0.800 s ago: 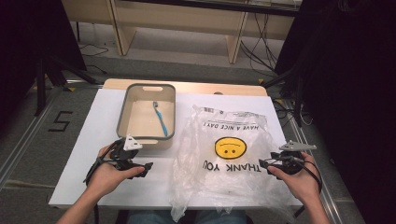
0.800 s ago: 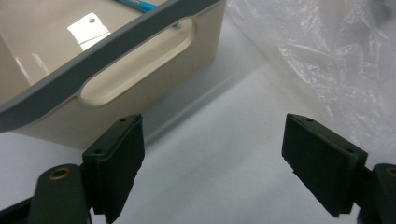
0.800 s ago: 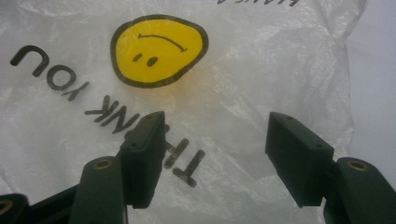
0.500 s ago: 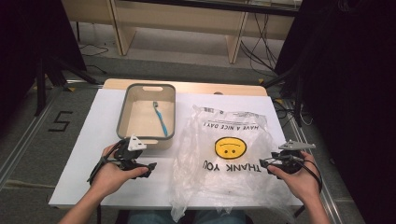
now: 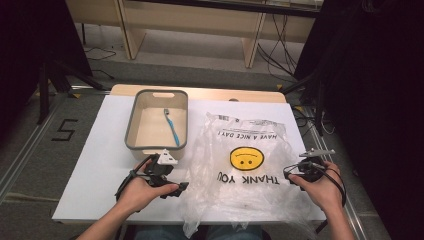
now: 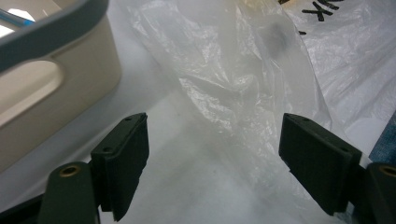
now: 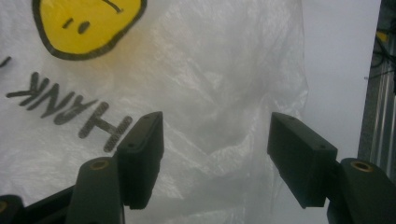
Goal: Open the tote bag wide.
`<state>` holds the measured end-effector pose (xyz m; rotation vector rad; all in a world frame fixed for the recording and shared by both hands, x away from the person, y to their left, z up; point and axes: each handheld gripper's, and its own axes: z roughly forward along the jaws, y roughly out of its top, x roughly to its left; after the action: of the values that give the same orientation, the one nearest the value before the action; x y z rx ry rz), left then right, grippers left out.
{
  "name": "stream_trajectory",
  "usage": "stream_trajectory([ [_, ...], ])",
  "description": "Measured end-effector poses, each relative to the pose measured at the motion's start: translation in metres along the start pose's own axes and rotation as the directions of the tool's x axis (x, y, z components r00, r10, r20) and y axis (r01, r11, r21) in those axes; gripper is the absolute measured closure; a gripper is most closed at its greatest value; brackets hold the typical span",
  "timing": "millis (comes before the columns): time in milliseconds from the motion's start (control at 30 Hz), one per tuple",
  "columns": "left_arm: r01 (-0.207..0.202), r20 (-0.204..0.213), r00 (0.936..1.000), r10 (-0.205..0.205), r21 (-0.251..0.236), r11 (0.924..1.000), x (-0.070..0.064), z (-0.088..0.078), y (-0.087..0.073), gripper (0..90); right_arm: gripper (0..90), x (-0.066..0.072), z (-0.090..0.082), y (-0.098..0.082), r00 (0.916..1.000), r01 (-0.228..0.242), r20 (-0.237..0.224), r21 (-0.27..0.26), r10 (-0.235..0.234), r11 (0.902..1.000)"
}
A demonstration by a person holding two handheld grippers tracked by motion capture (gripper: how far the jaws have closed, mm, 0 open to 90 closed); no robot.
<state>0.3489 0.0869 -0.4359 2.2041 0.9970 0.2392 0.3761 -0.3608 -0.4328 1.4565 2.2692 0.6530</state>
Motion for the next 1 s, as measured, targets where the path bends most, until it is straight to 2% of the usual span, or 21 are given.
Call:
stream_trajectory([
  [233,-0.029,0.026,0.9993,0.028,0.043,0.9986,-0.011,0.016,0.005,22.8,35.7,-0.006,0.007,-0.005,0.9996,-0.010,0.028,0.053,0.008,0.9986],
  [333,-0.050,0.047,0.9978,0.046,0.083,0.9953,-0.017,0.025,0.007,22.2,35.1,-0.009,0.009,-0.007,0.9990,-0.028,0.038,0.068,0.026,0.9973],
  [567,-0.071,0.053,0.9965,0.064,0.130,0.9890,-0.026,0.040,0.009,22.0,35.8,-0.012,0.012,-0.011,0.9980,-0.055,0.038,0.091,0.052,0.9943],
  [667,-0.083,0.040,0.9962,0.078,0.156,0.9843,-0.027,0.046,0.008,23.0,37.3,-0.012,0.013,-0.012,0.9976,-0.059,0.044,0.107,0.054,0.9925],
  [767,-0.087,0.017,0.9962,0.085,0.181,0.9796,-0.027,0.050,0.007,29.4,40.0,-0.012,0.014,-0.013,0.9975,-0.062,0.040,0.123,0.058,0.9905],
  [867,-0.082,0.007,0.9966,0.082,0.196,0.9772,-0.025,0.052,0.006,40.6,45.7,-0.012,0.014,-0.014,0.9977,-0.064,0.031,0.138,0.060,0.9884],
  [1000,-0.077,-0.009,0.9968,0.080,0.204,0.9760,-0.023,0.054,0.006,54.6,57.3,-0.012,0.015,-0.014,0.9982,-0.059,0.014,0.161,0.058,0.9852],
])
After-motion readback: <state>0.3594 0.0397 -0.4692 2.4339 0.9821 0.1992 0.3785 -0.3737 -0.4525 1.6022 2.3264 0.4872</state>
